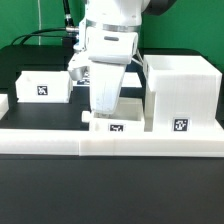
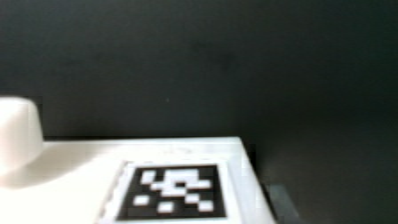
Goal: Assemble drawer
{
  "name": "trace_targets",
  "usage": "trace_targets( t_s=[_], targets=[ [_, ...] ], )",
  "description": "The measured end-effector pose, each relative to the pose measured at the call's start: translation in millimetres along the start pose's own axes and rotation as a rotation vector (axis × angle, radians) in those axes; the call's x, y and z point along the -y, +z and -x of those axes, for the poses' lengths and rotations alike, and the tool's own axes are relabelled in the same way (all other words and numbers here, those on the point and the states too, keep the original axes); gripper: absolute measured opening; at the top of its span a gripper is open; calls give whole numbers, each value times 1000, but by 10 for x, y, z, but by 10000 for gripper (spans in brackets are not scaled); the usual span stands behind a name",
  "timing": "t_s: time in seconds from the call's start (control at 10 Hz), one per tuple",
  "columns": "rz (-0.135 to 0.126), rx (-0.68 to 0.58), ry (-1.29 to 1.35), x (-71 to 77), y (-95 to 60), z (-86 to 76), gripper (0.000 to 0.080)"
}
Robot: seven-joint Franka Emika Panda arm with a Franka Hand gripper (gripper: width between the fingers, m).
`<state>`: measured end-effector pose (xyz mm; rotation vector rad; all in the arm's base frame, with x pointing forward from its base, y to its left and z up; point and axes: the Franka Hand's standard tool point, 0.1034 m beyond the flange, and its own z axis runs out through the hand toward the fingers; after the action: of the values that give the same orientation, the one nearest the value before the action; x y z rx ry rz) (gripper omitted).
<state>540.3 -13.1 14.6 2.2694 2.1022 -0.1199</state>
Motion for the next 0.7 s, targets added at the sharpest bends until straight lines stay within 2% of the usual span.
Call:
trace_targets(
  t_s=[0.2, 0.5, 0.7],
  targets=[
    [-4, 3, 13, -9, -71, -13, 42],
    [-9, 1, 6, 2, -29, 69, 42],
    [-16, -22, -31, 8, 11, 230, 42]
  ],
)
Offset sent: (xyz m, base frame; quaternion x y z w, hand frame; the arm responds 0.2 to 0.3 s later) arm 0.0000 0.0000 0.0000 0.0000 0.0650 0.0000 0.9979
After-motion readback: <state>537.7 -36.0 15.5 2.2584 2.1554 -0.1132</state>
